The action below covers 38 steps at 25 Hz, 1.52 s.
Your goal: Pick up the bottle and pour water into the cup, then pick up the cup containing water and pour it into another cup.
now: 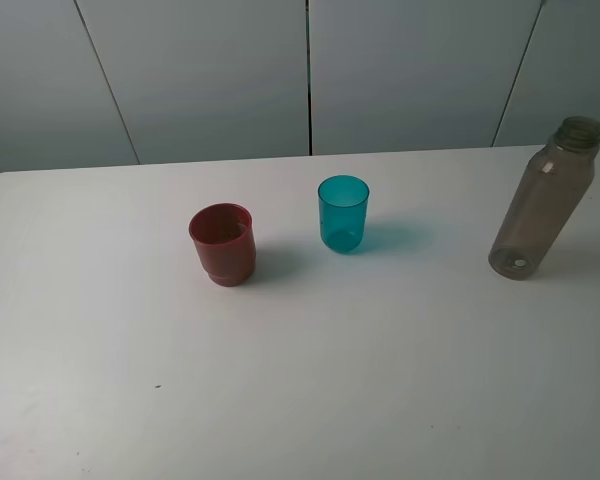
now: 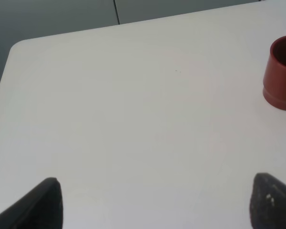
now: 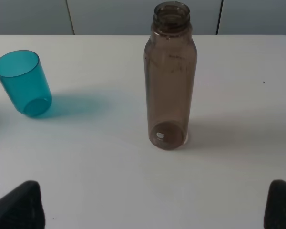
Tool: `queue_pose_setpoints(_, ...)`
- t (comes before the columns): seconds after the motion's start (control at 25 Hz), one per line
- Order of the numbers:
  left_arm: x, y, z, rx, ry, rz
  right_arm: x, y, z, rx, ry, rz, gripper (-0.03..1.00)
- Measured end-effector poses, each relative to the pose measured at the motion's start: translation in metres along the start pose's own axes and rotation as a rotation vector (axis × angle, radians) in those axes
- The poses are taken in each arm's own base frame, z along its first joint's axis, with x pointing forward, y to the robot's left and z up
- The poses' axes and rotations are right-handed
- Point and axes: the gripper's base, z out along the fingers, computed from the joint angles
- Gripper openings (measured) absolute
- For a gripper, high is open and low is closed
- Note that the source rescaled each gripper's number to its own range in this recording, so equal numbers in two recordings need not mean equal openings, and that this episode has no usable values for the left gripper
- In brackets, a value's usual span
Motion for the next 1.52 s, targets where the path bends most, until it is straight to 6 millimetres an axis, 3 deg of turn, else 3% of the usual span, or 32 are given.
queue_pose_setpoints(1.52,0.0000,0.0000,0.0000,0.000,0.000,0.000,0.0000,0.0000,0.0000,0.000,0.000,0.000,1.00)
